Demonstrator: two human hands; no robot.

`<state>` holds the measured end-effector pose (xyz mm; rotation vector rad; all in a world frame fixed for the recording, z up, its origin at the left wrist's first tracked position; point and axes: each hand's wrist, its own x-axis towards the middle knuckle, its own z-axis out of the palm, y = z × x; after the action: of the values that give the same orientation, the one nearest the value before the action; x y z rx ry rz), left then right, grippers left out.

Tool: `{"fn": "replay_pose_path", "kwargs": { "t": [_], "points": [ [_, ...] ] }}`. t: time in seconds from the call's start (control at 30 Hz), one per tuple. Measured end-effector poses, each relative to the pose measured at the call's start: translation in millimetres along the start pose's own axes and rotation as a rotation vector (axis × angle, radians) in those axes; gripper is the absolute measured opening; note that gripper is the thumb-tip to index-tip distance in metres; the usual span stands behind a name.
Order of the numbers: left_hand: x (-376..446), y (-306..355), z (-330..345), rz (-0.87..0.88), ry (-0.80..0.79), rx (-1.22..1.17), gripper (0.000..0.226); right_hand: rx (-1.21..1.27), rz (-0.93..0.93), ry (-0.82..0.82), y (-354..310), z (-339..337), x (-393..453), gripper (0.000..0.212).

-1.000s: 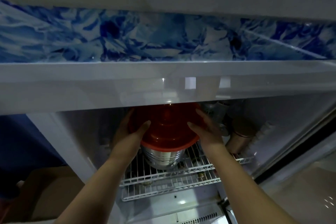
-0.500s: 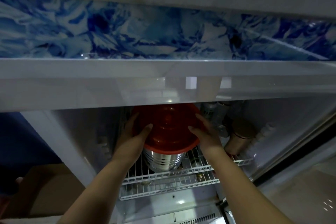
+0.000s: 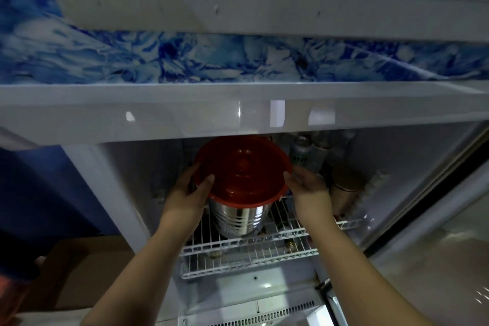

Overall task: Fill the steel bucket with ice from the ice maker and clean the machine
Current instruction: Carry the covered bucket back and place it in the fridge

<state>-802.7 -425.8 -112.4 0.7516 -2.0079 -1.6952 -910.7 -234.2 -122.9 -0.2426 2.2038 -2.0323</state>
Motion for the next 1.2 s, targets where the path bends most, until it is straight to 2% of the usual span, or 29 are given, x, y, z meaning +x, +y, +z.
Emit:
{"fn": "replay_pose_path", "kwargs": {
  "t": [0.2,0.33,0.5,0.77,1.0,1.2],
  "points": [
    [-44.9,4.8,-10.6,0.022,0.026,0.074,0.034,-0.022,-0.001,0.057,-20.6,-21.4,-46.4,0.021],
    [-84.8,6.0,-13.0,-0.014,0.055,0.087,0.041,-0.068,0.050,0.040,-21.4,-37.9,-83.5,0.020],
    [-137.6,7.1,-14.6,-0.041,0.013,0.109,0.040,-0.057,0.062,0.030,-22.1,-54.7,-126.8,0.003],
    [-213.2,13.8,-12.5,0.005,-0.075,0.127,0.024,-0.035,0.032,0.035,-24.9,-81.1,-196.1,0.005],
    [-246.0,14.5,-16.1,0.025,-0.153,0.101,0.011,-0.031,0.047,0.086,-25.7,-93.2,-244.3,0.003],
    [-265.4,20.6,-27.0,0.053,-0.239,0.068,0.012,-0.024,0.044,0.151,-32.1,-93.2,-281.3,0.005]
  ]
}}
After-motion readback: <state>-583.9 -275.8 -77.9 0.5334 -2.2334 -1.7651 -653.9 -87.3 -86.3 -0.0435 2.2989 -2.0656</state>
